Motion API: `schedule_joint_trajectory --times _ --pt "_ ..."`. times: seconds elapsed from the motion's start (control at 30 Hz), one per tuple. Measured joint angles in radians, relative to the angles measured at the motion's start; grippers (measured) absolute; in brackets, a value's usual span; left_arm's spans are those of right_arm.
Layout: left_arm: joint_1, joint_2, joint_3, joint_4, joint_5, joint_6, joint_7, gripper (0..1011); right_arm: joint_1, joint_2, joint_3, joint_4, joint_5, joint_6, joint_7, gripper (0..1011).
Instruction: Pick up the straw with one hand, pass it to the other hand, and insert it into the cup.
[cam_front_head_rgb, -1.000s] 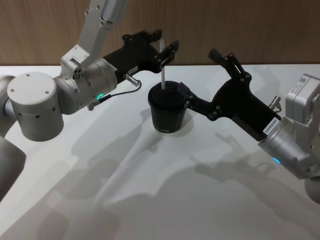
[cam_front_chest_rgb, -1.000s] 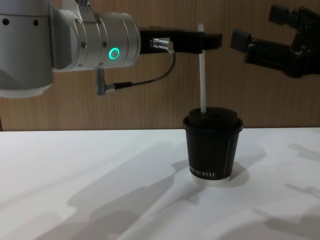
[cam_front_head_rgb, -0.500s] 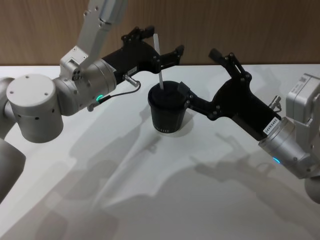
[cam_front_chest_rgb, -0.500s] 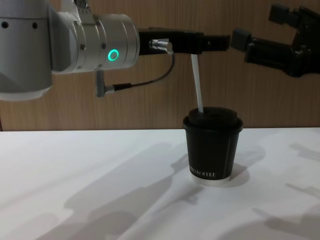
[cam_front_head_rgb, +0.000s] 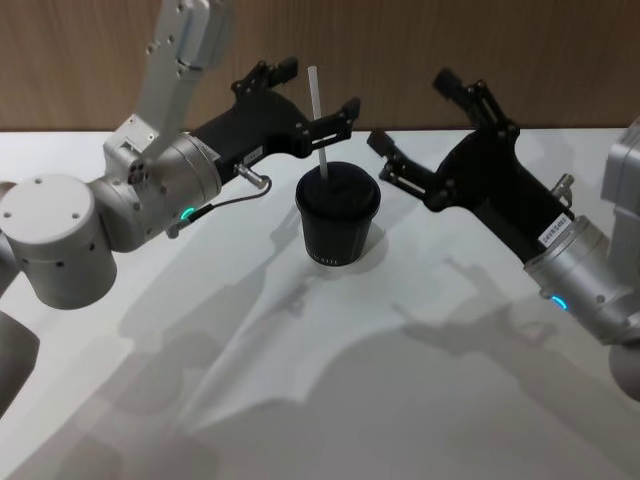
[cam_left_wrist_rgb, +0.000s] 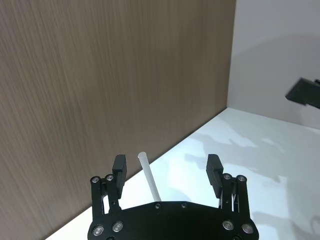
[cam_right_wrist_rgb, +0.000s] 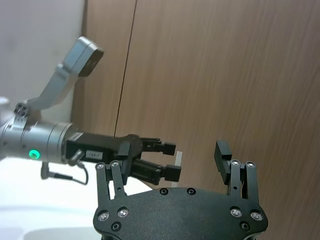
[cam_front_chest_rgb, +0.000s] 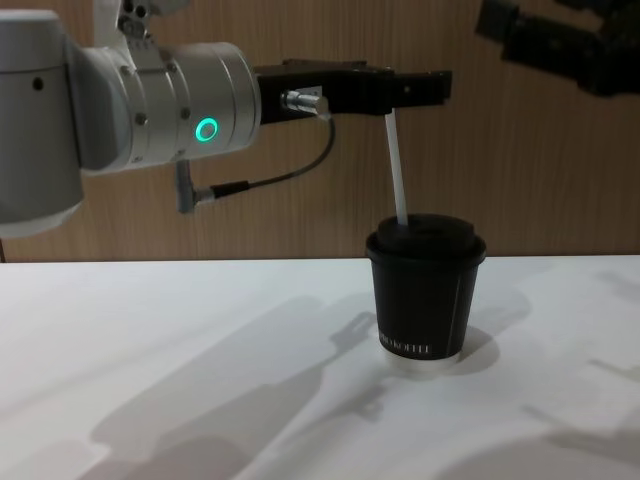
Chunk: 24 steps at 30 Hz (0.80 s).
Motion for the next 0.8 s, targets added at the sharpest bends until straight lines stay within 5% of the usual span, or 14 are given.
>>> schedule_joint_trajectory --times 0.8 --pt "0.061 0.02 -0.016 -0.065 0.002 -0.042 -0.052 1003 0.035 -0.009 -0.015 -0.062 0.147 0.221 -0.048 1001"
